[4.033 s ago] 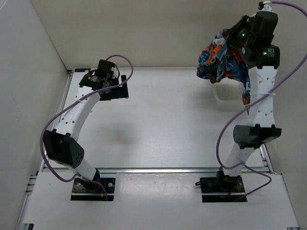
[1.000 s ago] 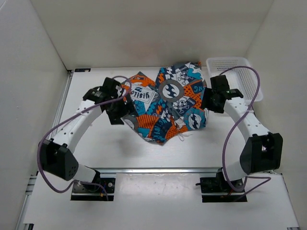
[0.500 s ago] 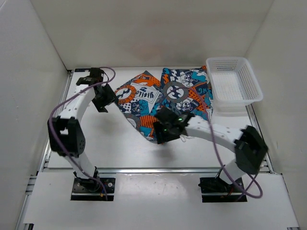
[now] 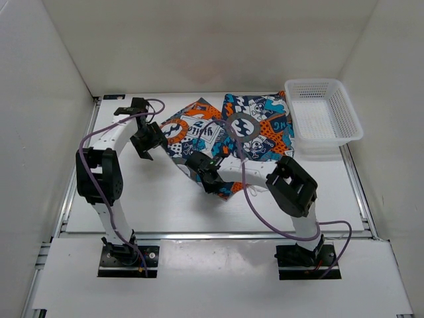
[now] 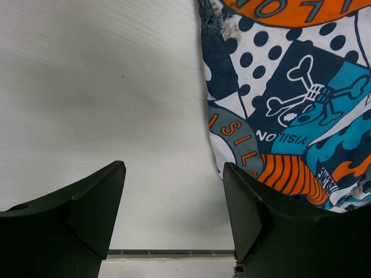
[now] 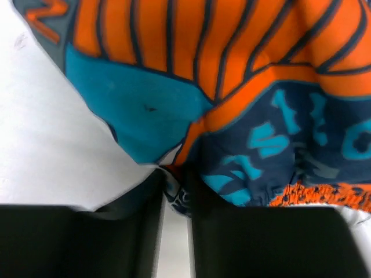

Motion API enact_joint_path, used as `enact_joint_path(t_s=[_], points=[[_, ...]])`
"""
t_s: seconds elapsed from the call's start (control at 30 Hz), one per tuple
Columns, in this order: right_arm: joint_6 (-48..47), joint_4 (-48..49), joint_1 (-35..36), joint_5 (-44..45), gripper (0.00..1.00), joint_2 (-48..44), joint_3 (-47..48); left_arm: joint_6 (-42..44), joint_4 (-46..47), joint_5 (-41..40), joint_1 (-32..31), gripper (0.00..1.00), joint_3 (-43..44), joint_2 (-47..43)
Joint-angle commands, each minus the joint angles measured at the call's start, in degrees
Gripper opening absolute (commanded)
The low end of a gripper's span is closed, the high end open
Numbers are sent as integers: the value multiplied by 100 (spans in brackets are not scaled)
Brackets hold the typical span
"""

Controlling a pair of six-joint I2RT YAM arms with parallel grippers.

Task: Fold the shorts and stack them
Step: Flatten the shorts out

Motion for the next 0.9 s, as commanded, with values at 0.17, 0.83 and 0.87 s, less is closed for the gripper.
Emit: enact_joint_path(t_s=[0.17,0.83,0.87], points=[[677,-141,-32,401,0,-1489,-1992,145,103,52,-20,80,-352,-557],[2567,-1144,-690,-370,94,-5417,-3505,-453,454,-484,-556,99,-2400,-1683],[2725,-1091,-908,-519,94,-5568,-3567,-453,524,-484,-504,99,-2401,-1587]])
